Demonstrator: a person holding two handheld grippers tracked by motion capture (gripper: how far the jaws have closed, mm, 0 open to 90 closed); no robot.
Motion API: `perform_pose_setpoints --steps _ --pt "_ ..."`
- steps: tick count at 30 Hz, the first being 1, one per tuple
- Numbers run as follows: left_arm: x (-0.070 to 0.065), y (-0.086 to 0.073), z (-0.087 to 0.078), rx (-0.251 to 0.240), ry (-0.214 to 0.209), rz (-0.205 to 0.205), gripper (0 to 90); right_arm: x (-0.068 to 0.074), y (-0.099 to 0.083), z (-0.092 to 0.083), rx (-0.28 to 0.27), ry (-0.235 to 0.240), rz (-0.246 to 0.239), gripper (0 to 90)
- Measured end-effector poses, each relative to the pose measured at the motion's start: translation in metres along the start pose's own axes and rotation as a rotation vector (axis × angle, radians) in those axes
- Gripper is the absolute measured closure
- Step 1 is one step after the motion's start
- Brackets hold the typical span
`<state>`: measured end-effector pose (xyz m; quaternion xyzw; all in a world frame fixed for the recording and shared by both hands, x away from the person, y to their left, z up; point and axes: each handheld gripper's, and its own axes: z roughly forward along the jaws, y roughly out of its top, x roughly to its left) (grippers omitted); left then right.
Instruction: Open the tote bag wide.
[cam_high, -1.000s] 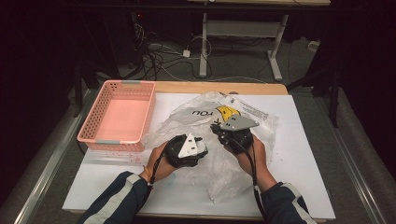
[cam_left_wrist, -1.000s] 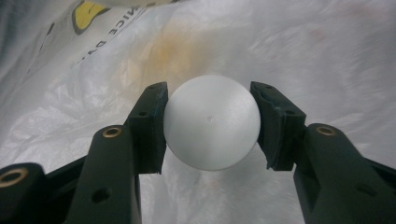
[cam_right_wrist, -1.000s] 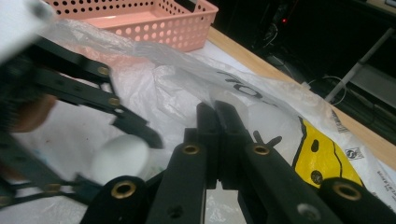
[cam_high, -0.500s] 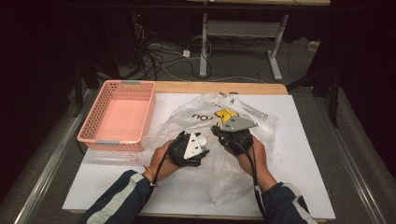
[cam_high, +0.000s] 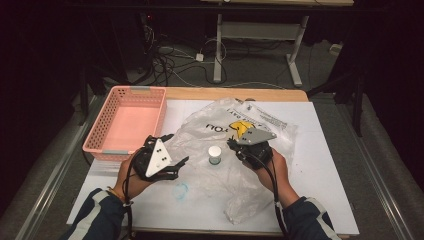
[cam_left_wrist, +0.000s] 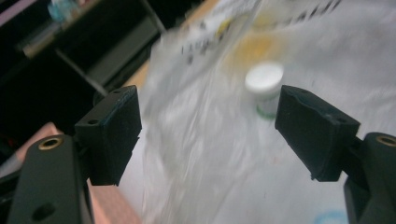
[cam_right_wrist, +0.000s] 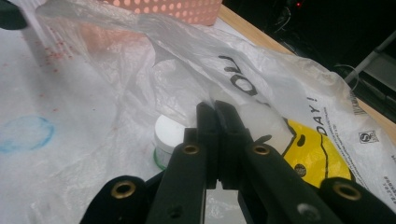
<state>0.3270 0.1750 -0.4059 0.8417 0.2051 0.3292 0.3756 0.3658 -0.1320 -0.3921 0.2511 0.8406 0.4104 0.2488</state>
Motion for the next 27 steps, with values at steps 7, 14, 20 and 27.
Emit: perform_pose_setpoints --steps 7,14,20,27 --pt "0.006 -0.012 0.009 0.113 -0.059 -0.014 26.4 -0.003 -0.003 -0.015 -0.015 -0.007 0.002 90.0" --pt "0.008 -0.017 0.018 0.142 -0.11 -0.041 66.0 -0.014 -0.009 -0.021 -0.026 -0.022 0.037 90.0" --pt "0.008 -0.019 0.019 0.146 -0.12 -0.03 82.6 -0.013 -0.014 -0.023 -0.027 -0.025 0.046 81.9" --pt "0.003 -0.021 0.023 0.159 -0.132 -0.008 83.0 -0.01 -0.027 -0.057 -0.1 -0.096 0.083 49.4"
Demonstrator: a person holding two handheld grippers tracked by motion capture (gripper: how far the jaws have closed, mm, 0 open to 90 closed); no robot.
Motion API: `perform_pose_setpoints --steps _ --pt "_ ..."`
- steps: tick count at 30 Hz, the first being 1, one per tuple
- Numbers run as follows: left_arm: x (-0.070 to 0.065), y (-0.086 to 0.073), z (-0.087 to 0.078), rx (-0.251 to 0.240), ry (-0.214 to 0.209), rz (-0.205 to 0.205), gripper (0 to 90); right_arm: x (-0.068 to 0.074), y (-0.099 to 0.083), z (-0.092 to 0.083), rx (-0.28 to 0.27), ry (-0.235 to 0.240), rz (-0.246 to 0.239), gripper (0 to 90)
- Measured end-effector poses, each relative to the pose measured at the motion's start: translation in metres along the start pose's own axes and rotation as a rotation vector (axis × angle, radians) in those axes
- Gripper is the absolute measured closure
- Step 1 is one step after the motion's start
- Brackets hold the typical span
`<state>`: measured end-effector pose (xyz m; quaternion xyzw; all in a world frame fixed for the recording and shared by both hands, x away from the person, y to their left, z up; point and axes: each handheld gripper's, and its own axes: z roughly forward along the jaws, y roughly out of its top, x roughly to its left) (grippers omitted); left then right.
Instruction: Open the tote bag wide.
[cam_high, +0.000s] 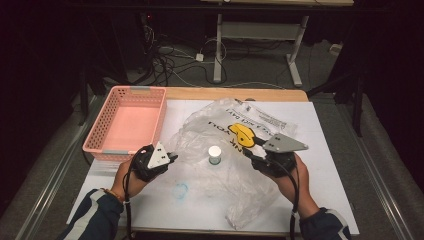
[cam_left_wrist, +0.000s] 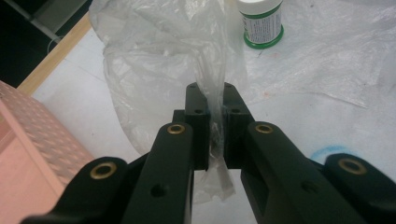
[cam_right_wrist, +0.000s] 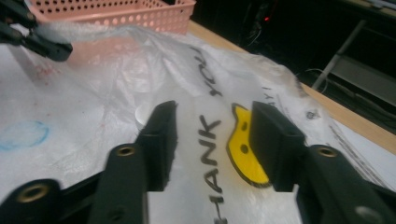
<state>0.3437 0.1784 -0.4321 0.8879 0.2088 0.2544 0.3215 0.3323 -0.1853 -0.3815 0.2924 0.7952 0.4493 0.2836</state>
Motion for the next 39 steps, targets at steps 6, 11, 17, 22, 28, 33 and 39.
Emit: perform_pose_setpoints --steps 6,11,17,22,28,33,39 --pt "-0.004 0.0 0.006 0.016 -0.014 0.014 82.9 0.008 -0.031 -0.031 0.003 0.032 -0.043 47.3" --pt "-0.005 -0.001 0.008 0.018 -0.015 0.015 82.8 0.014 -0.059 -0.037 0.074 0.133 -0.059 44.5" --pt "-0.005 -0.001 0.01 0.021 -0.012 0.018 82.8 0.025 -0.079 -0.017 0.236 0.252 -0.132 32.2" --pt "-0.006 -0.001 0.011 0.021 -0.016 0.019 82.7 0.026 -0.091 0.003 0.344 0.28 -0.141 30.5" --pt "-0.006 -0.001 0.015 0.026 -0.028 0.013 80.5 0.014 -0.099 0.014 0.333 0.307 -0.062 61.8" --pt "-0.006 -0.001 0.015 0.016 0.02 0.002 69.8 0.009 -0.098 0.014 0.35 0.253 -0.039 86.7" --pt "0.001 -0.002 0.013 -0.027 0.122 -0.093 35.8 -0.003 -0.087 -0.006 0.249 0.114 -0.041 89.7"
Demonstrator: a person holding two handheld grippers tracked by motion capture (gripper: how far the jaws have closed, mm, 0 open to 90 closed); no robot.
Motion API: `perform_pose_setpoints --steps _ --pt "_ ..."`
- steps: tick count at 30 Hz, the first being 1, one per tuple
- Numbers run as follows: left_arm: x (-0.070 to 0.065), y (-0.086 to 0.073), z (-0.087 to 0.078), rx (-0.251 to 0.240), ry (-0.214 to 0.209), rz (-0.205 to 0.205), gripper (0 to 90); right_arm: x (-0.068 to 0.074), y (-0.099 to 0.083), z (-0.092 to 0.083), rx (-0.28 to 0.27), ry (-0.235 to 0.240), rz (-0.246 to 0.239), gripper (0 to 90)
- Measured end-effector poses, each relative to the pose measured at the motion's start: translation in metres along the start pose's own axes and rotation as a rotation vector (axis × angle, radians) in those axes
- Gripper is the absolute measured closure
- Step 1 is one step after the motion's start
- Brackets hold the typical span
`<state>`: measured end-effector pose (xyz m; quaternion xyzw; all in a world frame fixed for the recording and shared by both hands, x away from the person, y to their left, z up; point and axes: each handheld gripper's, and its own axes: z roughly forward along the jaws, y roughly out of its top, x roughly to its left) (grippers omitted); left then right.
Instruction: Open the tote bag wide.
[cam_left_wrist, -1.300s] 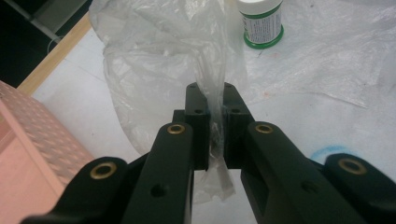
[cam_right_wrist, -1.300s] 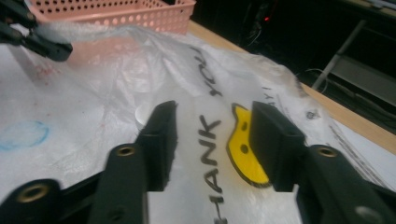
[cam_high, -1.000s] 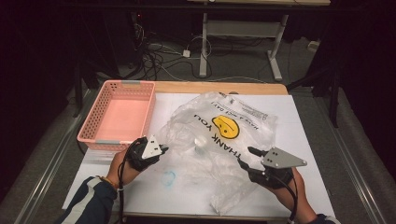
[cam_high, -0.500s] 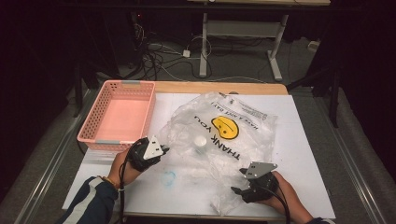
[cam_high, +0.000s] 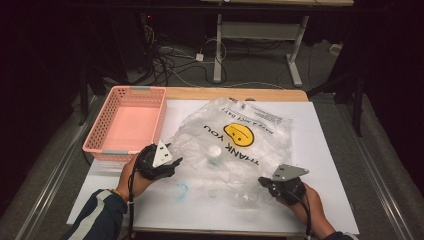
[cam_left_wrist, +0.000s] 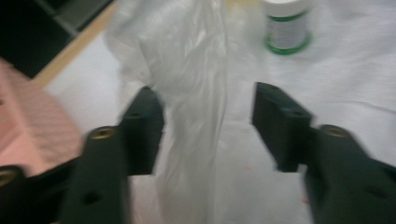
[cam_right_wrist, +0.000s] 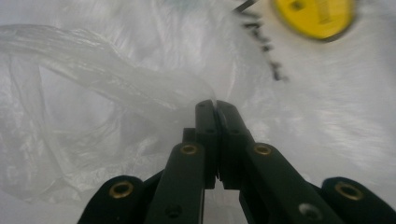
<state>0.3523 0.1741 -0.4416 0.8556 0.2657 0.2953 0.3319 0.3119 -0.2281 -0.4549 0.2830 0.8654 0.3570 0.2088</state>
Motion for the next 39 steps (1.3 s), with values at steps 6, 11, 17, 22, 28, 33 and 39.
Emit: perform_pose_setpoints --steps 6,11,17,22,28,33,39 --pt "0.001 0.001 0.006 0.016 0.031 -0.023 25.7 -0.023 -0.005 -0.029 -0.099 -0.152 0.088 89.7" --pt "-0.002 0.003 0.017 0.057 -0.015 -0.029 27.3 -0.029 -0.006 -0.034 -0.14 -0.178 0.12 89.8" --pt "-0.003 0.005 0.044 0.136 -0.001 -0.07 38.0 -0.029 -0.005 -0.04 -0.176 -0.216 0.12 89.8" --pt "-0.006 0.004 0.061 0.207 -0.017 -0.066 56.6 -0.034 -0.007 -0.044 -0.206 -0.225 0.151 89.8" --pt "-0.005 0.004 0.062 0.252 -0.067 -0.025 85.4 -0.031 -0.005 -0.043 -0.209 -0.22 0.136 89.7" --pt "-0.004 0.011 0.042 0.206 -0.071 0.006 87.5 -0.03 -0.002 -0.047 -0.236 -0.233 0.132 89.8" --pt "0.004 0.021 0.002 0.095 -0.049 0.026 87.5 -0.03 0.009 -0.06 -0.297 -0.25 0.118 89.8"
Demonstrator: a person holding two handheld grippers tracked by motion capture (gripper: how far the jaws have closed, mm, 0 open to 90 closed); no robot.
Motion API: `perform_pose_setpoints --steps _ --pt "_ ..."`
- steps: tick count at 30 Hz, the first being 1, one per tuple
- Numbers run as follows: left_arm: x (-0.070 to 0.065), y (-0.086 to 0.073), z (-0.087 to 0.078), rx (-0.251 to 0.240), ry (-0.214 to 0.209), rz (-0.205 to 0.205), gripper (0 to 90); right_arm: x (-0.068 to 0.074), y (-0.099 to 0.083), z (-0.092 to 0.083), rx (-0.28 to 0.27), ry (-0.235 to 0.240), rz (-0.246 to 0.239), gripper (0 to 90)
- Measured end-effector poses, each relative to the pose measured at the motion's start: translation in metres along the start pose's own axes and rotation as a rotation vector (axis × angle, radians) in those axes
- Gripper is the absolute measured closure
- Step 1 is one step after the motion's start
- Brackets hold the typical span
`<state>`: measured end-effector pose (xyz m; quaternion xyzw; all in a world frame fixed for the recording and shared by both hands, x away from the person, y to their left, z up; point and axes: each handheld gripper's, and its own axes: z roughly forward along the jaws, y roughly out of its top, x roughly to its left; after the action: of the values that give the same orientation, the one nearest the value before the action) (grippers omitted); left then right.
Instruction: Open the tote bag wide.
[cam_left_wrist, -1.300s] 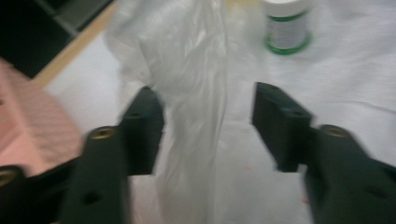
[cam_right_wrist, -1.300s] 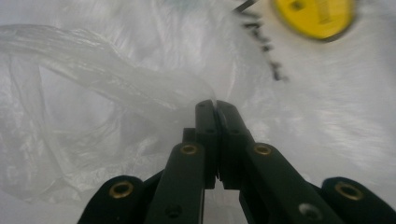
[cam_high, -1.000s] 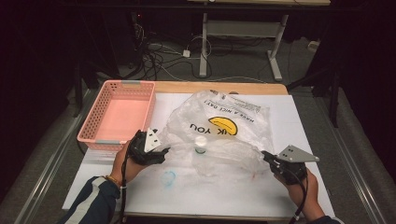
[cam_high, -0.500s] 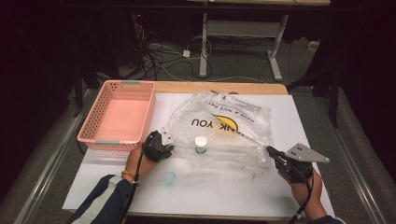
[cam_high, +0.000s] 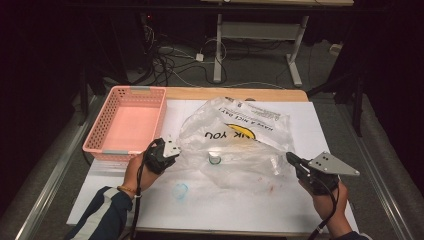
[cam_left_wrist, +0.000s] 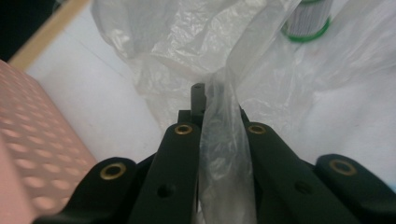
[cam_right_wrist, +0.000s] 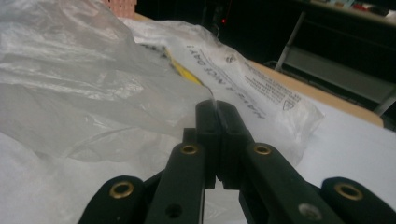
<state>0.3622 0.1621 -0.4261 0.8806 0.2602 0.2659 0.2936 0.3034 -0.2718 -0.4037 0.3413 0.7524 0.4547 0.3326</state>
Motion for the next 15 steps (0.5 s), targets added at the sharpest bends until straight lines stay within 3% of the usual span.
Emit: perform_pose_setpoints --steps 7,11,15 --pt "0.011 0.014 -0.036 -0.117 0.031 -0.004 87.5 -0.006 0.026 -0.007 -0.082 -0.027 -0.021 89.9" --pt "0.017 0.02 -0.044 -0.16 0.042 -0.013 87.5 -0.009 0.042 -0.008 -0.118 -0.047 -0.03 90.0" --pt "0.025 0.024 -0.049 -0.225 0.033 -0.054 87.4 -0.012 0.057 -0.005 -0.155 -0.062 -0.027 90.0"
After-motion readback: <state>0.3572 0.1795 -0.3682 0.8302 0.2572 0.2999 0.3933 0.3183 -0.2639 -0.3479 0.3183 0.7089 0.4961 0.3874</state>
